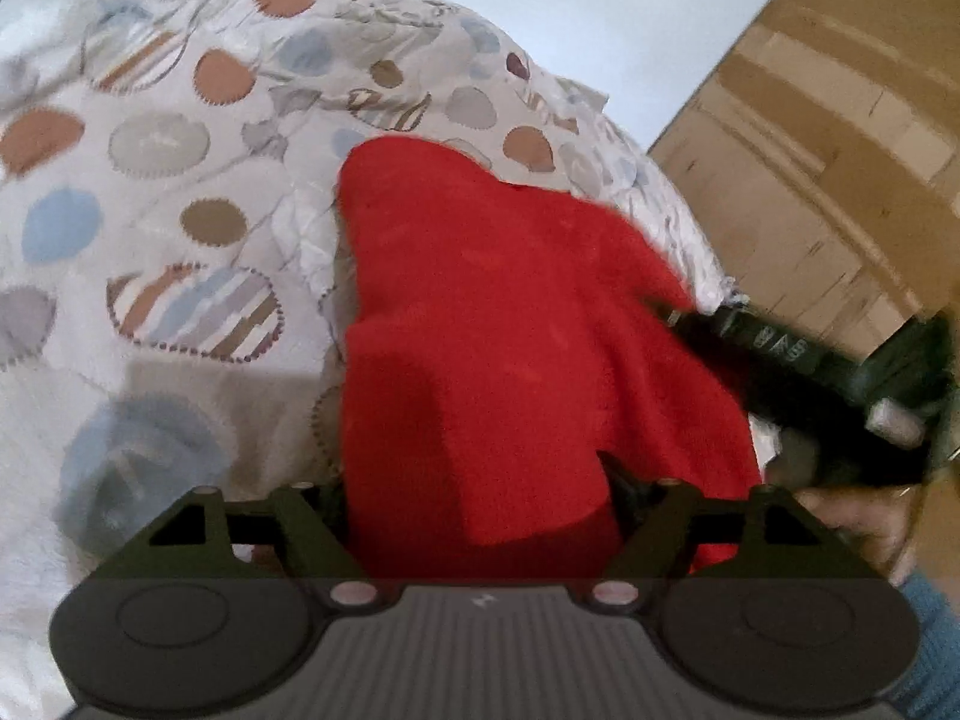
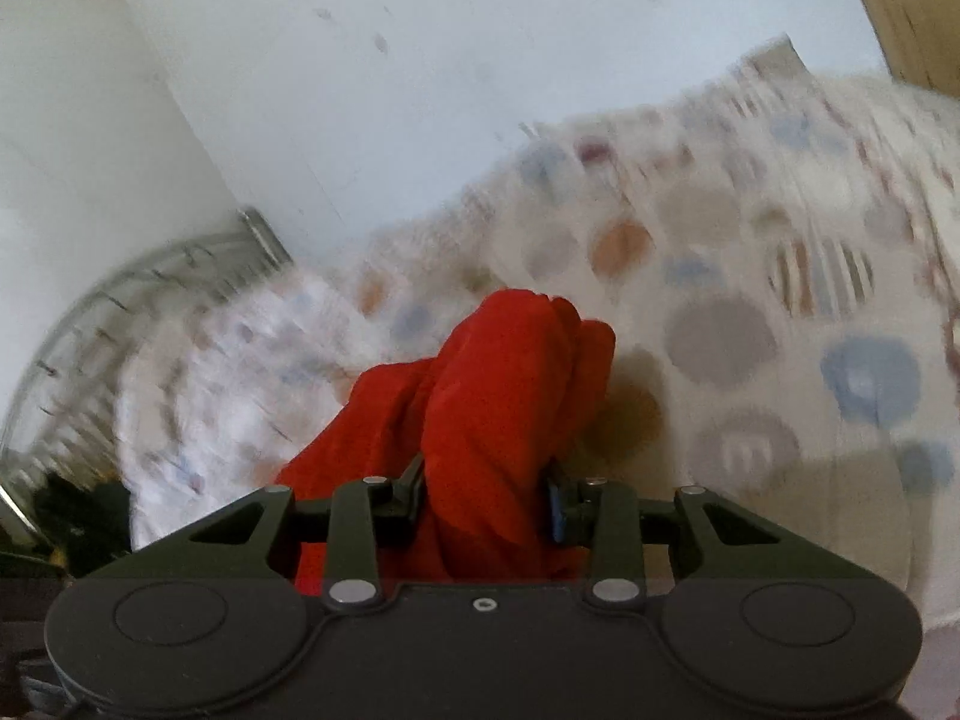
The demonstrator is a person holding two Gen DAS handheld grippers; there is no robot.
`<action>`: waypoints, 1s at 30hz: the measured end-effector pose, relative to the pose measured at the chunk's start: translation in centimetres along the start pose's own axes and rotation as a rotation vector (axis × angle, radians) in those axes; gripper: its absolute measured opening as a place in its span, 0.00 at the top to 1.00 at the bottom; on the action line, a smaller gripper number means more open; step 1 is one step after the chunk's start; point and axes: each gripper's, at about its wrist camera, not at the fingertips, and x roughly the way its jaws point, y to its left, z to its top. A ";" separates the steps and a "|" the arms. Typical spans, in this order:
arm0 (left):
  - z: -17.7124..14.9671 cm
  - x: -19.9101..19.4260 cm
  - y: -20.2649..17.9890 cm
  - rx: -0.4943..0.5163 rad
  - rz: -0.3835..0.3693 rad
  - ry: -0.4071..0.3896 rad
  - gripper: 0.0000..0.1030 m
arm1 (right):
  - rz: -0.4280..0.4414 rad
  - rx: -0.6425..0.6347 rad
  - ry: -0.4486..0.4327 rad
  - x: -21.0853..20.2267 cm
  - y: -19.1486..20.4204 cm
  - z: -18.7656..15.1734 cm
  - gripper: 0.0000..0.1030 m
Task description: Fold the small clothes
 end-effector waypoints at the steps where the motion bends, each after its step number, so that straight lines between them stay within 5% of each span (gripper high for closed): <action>1: 0.0 -0.1 0.4 0.001 -0.014 -0.003 0.22 | -0.010 0.012 -0.005 0.3 -0.8 -0.5 0.60; 7: -0.9 0.1 -0.2 0.109 0.017 -0.027 0.13 | 0.036 0.047 -0.028 0.8 -3.5 -1.8 0.53; 12: -0.1 0.2 -0.1 0.101 0.031 -0.014 0.09 | 0.034 0.052 -0.047 0.8 -3.8 -2.3 0.44; 17: 0.1 -0.3 -1.4 0.174 0.111 -0.018 0.00 | -0.011 -0.035 -0.052 0.7 -2.6 -1.9 0.39; 30: 1.2 -3.4 -5.1 0.273 0.285 -0.042 0.01 | -0.135 -0.168 -0.097 -3.3 -0.1 -2.2 0.07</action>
